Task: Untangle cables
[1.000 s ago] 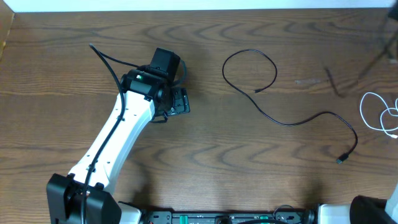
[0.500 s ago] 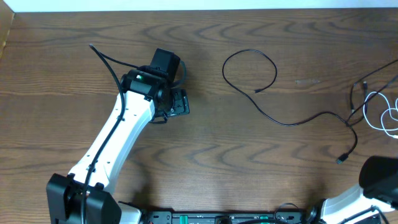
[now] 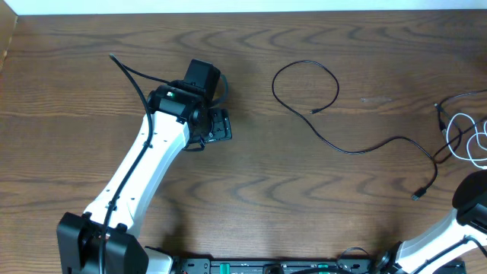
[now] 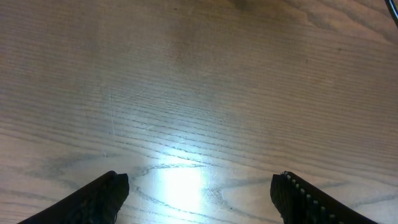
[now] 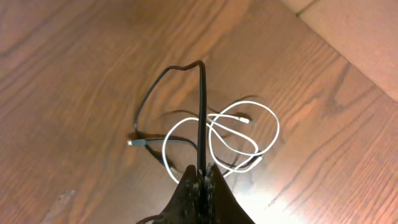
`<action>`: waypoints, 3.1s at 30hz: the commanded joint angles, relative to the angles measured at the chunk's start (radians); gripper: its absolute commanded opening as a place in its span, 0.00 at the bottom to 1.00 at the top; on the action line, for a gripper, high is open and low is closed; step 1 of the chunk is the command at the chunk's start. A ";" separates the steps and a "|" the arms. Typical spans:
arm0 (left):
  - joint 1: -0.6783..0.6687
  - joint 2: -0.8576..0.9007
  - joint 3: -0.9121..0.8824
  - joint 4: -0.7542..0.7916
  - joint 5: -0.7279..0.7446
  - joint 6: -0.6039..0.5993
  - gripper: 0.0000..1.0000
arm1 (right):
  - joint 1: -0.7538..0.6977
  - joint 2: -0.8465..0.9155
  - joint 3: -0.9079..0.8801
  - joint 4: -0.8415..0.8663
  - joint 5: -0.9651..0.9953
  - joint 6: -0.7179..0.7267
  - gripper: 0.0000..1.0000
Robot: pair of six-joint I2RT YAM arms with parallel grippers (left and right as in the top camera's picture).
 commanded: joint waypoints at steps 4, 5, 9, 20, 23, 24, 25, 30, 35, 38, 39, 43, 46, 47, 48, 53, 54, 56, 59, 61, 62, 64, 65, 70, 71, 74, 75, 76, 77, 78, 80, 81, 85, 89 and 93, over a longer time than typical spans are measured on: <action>0.002 0.005 -0.005 -0.008 -0.009 -0.006 0.79 | -0.045 0.020 0.010 -0.012 -0.007 0.044 0.15; 0.002 0.005 -0.005 -0.009 -0.009 -0.006 0.79 | -0.048 0.020 0.010 -0.012 -0.014 0.045 0.23; 0.002 0.005 -0.005 -0.009 -0.009 -0.006 0.79 | -0.056 0.020 0.010 -0.011 -0.098 0.044 0.58; 0.002 0.005 -0.005 -0.010 -0.009 -0.005 0.79 | -0.022 0.020 0.008 -0.270 -0.310 -0.036 0.85; 0.002 0.005 -0.005 -0.010 -0.009 -0.005 0.79 | -0.021 0.020 0.007 -0.290 -0.311 -0.044 0.80; 0.002 0.005 -0.005 -0.010 -0.009 -0.005 0.79 | -0.019 0.020 0.007 -0.296 -0.311 -0.044 0.80; 0.002 0.005 -0.005 -0.010 -0.009 -0.005 0.79 | -0.015 0.020 0.007 -0.299 -0.312 -0.046 0.80; 0.002 0.005 -0.005 -0.010 -0.009 -0.005 0.79 | 0.003 0.020 0.004 -0.277 -0.310 -0.077 0.78; 0.002 0.005 -0.005 -0.017 -0.009 -0.005 0.79 | 0.015 0.020 -0.014 -0.177 -0.310 -0.077 0.67; 0.002 0.005 -0.005 -0.020 -0.009 -0.006 0.79 | 0.016 0.020 -0.037 -0.106 -0.310 -0.077 0.22; 0.002 0.005 -0.005 -0.021 -0.009 -0.006 0.79 | 0.016 0.020 -0.046 -0.085 -0.310 -0.077 0.13; 0.002 0.005 -0.005 -0.021 -0.009 -0.006 0.79 | 0.016 0.020 -0.105 0.021 -0.310 -0.077 0.01; 0.002 0.005 -0.005 -0.021 -0.009 -0.006 0.79 | 0.015 0.020 -0.186 0.114 -0.310 -0.077 0.01; 0.002 0.005 -0.005 -0.021 -0.009 -0.006 0.79 | 0.014 0.020 -0.216 0.140 -0.308 -0.077 0.01; 0.002 0.005 -0.005 -0.021 -0.009 -0.005 0.79 | 0.014 0.020 -0.247 0.167 -0.303 -0.077 0.01; 0.002 0.005 -0.005 -0.021 -0.009 -0.006 0.79 | 0.011 0.020 -0.476 0.338 -0.154 -0.076 0.01; 0.002 0.005 -0.005 -0.021 -0.009 -0.006 0.79 | 0.010 0.020 -0.512 0.359 -0.127 -0.071 0.01; 0.002 0.005 -0.005 -0.021 -0.009 -0.006 0.79 | 0.005 0.020 -0.583 0.395 -0.072 -0.037 0.01; 0.002 0.005 -0.005 -0.021 -0.009 -0.005 0.79 | -0.014 0.020 -0.654 0.412 -0.048 0.042 0.01; 0.002 0.005 -0.005 -0.022 -0.009 -0.005 0.79 | -0.024 0.020 -0.655 0.412 -0.077 0.056 0.01; 0.002 0.005 -0.005 -0.024 -0.009 -0.005 0.79 | -0.027 0.018 -0.649 0.412 -0.100 0.055 0.01; 0.002 0.005 -0.005 -0.027 -0.009 -0.005 0.79 | -0.031 0.014 -0.626 0.410 -0.163 0.040 0.01; 0.002 0.005 -0.005 -0.028 -0.009 -0.005 0.79 | -0.031 0.011 -0.614 0.409 -0.193 0.019 0.01; 0.002 0.005 -0.005 -0.036 -0.009 -0.005 0.79 | -0.039 -0.032 -0.491 0.372 -0.216 0.015 0.01; 0.002 0.005 -0.005 -0.039 -0.009 -0.005 0.79 | -0.046 -0.045 -0.460 0.360 -0.209 0.054 0.01; 0.002 0.005 -0.005 -0.044 -0.009 -0.005 0.79 | -0.080 -0.089 -0.415 0.328 -0.209 0.199 0.01; 0.002 0.005 -0.005 -0.044 -0.009 -0.005 0.79 | -0.095 -0.109 -0.413 0.329 -0.210 0.252 0.01; 0.002 0.005 -0.005 -0.044 -0.009 -0.005 0.79 | -0.103 -0.120 -0.413 0.328 -0.209 0.272 0.01; 0.002 0.005 -0.005 -0.044 -0.009 -0.005 0.79 | -0.118 -0.141 -0.413 0.331 -0.209 0.304 0.01; 0.002 0.005 -0.005 -0.044 -0.009 -0.005 0.79 | -0.127 -0.153 -0.413 0.335 -0.209 0.311 0.01; 0.002 0.005 -0.005 -0.043 -0.009 -0.005 0.79 | -0.147 -0.179 -0.413 0.340 -0.192 0.310 0.01; 0.002 0.005 -0.005 -0.043 -0.009 -0.005 0.79 | -0.158 -0.186 -0.413 0.338 -0.177 0.310 0.01; 0.002 0.005 -0.005 -0.043 -0.009 -0.005 0.79 | -0.177 -0.187 -0.414 0.338 -0.188 0.309 0.01; 0.002 0.005 -0.005 -0.043 -0.009 -0.005 0.79 | -0.164 -0.182 -0.415 0.349 -0.201 0.237 0.01; 0.002 0.005 -0.005 -0.043 -0.009 -0.005 0.79 | -0.154 -0.150 -0.426 0.362 -0.201 0.189 0.01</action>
